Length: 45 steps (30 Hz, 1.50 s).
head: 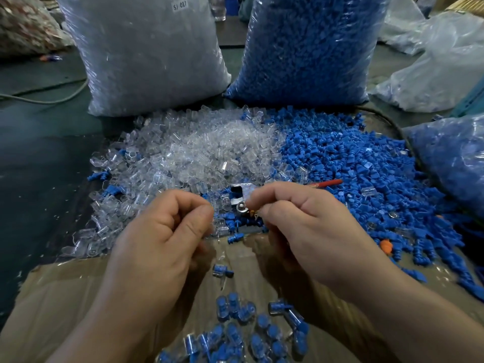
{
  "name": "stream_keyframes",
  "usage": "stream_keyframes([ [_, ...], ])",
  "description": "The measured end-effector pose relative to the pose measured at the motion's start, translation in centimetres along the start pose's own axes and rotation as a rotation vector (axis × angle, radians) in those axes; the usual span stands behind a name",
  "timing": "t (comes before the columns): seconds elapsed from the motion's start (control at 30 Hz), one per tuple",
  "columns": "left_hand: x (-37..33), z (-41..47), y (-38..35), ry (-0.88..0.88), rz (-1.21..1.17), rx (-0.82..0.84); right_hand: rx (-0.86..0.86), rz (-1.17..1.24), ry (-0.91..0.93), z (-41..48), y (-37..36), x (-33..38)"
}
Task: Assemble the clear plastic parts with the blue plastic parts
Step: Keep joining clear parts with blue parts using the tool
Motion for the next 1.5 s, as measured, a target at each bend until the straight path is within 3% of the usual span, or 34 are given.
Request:
stream_keyframes([
  [0.17,0.7,0.2,-0.6,0.064,-0.013,0.072,0.121,-0.523,0.232,0.1,-1.2,0.5],
  [0.4,1.6,0.7,-0.7,0.034,0.131,0.024,0.397,-0.813,0.435,0.3,-2.4,0.7],
  [0.83,1.3,0.9,-0.7,0.085,0.000,0.110,0.409,-0.866,0.462,0.8,-2.8,0.5],
  [1.5,0.5,0.4,-1.0,0.110,-0.060,0.226,0.183,-0.755,0.448,0.6,-2.7,0.4],
])
Point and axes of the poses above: each hand's wrist, its own z-axis towards the middle knuckle, its own y-axis out of the back of the hand, x = y × z, the point moved 3 cm from there along z, towards the middle knuckle, and after that the axes turned 13 degrees about y, right-handed, at the moved point
